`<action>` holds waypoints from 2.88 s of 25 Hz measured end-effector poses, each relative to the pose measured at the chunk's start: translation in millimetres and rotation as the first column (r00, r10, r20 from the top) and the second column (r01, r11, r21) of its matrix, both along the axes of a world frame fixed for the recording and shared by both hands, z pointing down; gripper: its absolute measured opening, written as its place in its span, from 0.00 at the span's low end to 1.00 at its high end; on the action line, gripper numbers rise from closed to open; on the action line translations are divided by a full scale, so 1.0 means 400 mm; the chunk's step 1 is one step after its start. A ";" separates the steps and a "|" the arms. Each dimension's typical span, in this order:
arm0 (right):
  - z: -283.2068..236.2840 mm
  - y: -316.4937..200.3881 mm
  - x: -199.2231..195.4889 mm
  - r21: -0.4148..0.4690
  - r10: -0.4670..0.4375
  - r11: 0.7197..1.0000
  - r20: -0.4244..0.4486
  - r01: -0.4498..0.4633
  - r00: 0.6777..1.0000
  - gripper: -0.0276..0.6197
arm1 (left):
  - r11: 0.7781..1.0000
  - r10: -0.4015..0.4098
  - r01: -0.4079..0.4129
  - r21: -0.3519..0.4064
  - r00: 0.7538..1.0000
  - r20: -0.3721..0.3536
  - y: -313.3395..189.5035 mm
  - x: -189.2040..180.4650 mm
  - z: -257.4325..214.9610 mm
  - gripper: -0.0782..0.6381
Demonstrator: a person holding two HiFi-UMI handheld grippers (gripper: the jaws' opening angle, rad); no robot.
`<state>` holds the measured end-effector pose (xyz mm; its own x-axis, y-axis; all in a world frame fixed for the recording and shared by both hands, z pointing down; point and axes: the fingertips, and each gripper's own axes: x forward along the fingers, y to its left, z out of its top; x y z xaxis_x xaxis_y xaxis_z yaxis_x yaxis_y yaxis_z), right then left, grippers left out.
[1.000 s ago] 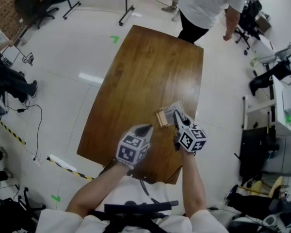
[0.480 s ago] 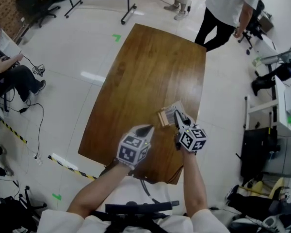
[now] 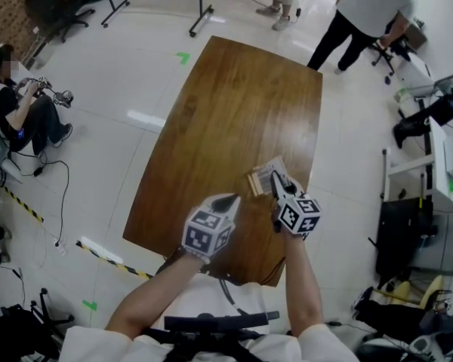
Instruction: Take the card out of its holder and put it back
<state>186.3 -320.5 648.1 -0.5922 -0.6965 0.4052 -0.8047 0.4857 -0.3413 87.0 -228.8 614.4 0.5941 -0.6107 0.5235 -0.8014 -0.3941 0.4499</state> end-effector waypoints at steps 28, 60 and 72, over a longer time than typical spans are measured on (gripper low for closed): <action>0.131 0.021 -0.055 -0.046 -0.043 0.998 -0.096 0.039 0.994 0.09 | 0.999 -0.019 0.019 -0.028 1.000 0.006 0.002 -0.038 0.026 0.10; -0.383 0.573 -0.061 0.204 0.412 0.888 0.046 -0.412 0.910 0.04 | 0.970 0.201 -0.190 0.149 0.978 -0.060 0.304 -0.199 -0.171 0.10; -0.272 0.729 -0.136 0.017 0.449 0.891 0.126 -0.454 0.885 0.04 | 0.963 0.219 -0.204 0.174 0.973 -0.071 0.395 -0.188 -0.196 0.10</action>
<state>131.7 -28.9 539.1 -0.2499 -0.9155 0.3152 -0.8967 0.0960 -0.4320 12.0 -71.0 536.2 0.7586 -0.5393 0.3656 -0.6515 -0.6245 0.4307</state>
